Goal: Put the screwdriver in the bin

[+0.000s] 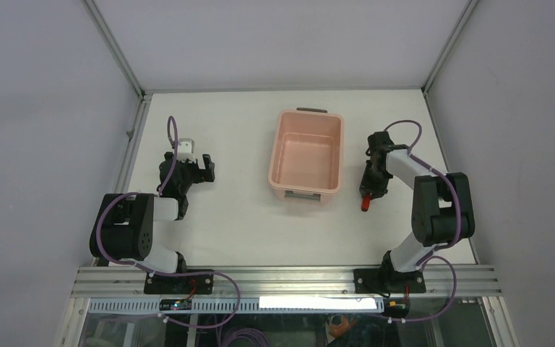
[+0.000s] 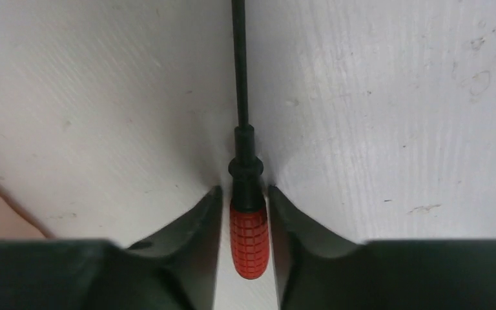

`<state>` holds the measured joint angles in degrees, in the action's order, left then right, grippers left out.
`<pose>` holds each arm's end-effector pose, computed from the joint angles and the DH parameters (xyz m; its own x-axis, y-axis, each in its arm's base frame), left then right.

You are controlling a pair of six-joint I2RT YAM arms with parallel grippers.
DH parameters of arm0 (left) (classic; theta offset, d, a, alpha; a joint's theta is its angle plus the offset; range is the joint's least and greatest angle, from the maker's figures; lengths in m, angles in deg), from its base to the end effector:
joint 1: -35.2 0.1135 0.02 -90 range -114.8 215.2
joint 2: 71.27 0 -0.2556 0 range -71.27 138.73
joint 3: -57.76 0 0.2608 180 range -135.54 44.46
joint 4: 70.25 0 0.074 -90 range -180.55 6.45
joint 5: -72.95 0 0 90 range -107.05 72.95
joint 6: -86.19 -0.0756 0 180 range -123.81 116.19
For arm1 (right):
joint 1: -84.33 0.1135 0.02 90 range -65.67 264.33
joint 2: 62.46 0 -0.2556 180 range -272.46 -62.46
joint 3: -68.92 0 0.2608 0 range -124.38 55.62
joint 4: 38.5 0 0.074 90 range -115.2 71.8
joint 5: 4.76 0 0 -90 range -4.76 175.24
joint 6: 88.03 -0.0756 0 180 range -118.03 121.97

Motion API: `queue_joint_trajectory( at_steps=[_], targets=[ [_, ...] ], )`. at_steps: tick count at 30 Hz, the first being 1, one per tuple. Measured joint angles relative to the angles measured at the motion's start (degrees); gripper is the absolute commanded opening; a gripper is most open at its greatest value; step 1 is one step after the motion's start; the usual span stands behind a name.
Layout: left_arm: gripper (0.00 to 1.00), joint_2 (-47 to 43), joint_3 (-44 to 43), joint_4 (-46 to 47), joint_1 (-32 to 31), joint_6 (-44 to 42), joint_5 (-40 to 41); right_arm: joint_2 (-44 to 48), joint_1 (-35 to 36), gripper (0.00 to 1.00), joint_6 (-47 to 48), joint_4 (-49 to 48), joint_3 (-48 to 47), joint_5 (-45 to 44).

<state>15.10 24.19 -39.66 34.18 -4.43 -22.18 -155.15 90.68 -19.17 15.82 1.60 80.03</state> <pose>0.2995 -0.0121 0.1044 -0.3768 0.0175 -0.9261 0.1046 0.9942 -0.0238 0.2933 0.0257 0.1102 -0.9459 0.2561 -0.1991 0.2650 0.9641 -0.0188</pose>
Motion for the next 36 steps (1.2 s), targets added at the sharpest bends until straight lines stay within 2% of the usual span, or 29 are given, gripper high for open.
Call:
queue_joint_trajectory(
  at_steps=[1,5,8,10,11,18,22,27,29,36],
  targets=[
    [0.99,0.0,0.0,0.0,0.0,0.0,0.0,-0.1,0.0,0.00,-0.4,-0.2,-0.1,-0.1],
    [0.99,0.0,0.0,0.0,0.0,0.0,0.0,0.0,0.0,0.00,0.0,0.6,-0.7,-0.3],
    [0.99,0.0,0.0,0.0,0.0,0.0,0.0,0.0,0.0,0.00,0.6,4.8,-3.5,-1.0],
    [0.99,0.0,0.0,0.0,0.0,0.0,0.0,0.3,-0.1,0.00,1.4,9.2,-8.2,-1.5],
    [0.99,0.0,0.0,0.0,0.0,0.0,0.0,0.4,-0.1,0.00,1.9,13.2,-13.4,-2.0],
    [0.99,0.0,0.0,0.0,0.0,0.0,0.0,4.8,1.1,0.00,2.7,24.6,-36.6,-1.4],
    [0.99,0.0,0.0,0.0,0.0,0.0,0.0,7.7,8.3,0.00,1.0,26.5,-44.5,-1.5],
    [0.99,0.0,0.0,0.0,0.0,0.0,0.0,7.1,21.4,0.00,-1.4,20.3,-44.3,-1.9],
    [0.99,0.0,0.0,0.0,0.0,0.0,0.0,5.0,24.5,0.00,-2.1,17.2,-42.7,-2.2],
    [0.99,0.0,0.0,0.0,0.0,0.0,0.0,-9.4,27.6,0.00,-4.4,8.4,-34.9,-3.5]
  ],
)
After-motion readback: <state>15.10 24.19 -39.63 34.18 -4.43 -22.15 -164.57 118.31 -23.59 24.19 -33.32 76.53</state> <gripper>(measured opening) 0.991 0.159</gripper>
